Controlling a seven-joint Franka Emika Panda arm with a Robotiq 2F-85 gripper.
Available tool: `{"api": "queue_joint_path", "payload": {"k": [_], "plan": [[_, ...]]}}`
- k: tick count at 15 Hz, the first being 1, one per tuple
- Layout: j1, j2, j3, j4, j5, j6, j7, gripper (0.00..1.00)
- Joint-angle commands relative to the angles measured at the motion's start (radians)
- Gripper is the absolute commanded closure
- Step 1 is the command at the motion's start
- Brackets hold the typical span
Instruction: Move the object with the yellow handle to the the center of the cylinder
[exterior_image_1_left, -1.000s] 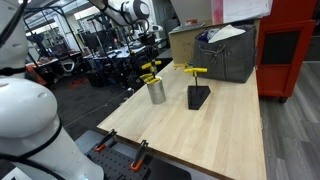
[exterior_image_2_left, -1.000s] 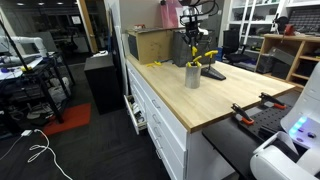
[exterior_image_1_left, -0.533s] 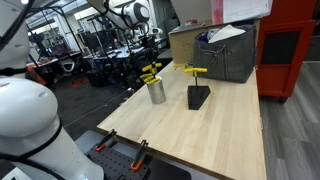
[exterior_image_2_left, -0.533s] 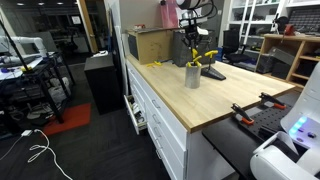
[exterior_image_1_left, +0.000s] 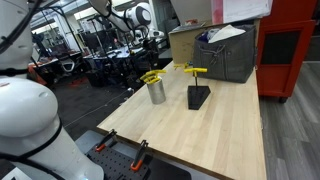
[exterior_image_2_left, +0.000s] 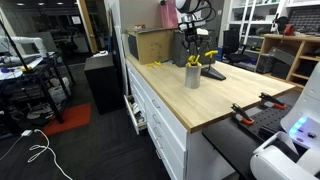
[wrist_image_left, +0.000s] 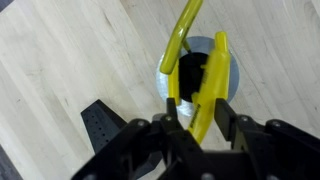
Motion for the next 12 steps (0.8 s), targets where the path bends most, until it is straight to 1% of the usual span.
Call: {"api": "queue_joint_path", "payload": {"k": [1,3,4,9,12], "plan": [[0.003,0.003,-0.013,0.036,-0.008,-0.033,0.029,0.22],[-0.001,-0.001,-0.015,0.039,-0.005,-0.031,0.035,0.06],[-0.004,-0.008,-0.017,0.039,-0.002,-0.03,0.032,0.01],[-0.017,-0.05,-0.043,0.04,-0.016,-0.024,0.029,0.0],[-0.037,-0.057,-0.063,0.051,-0.021,-0.012,0.021,0.0]]}}
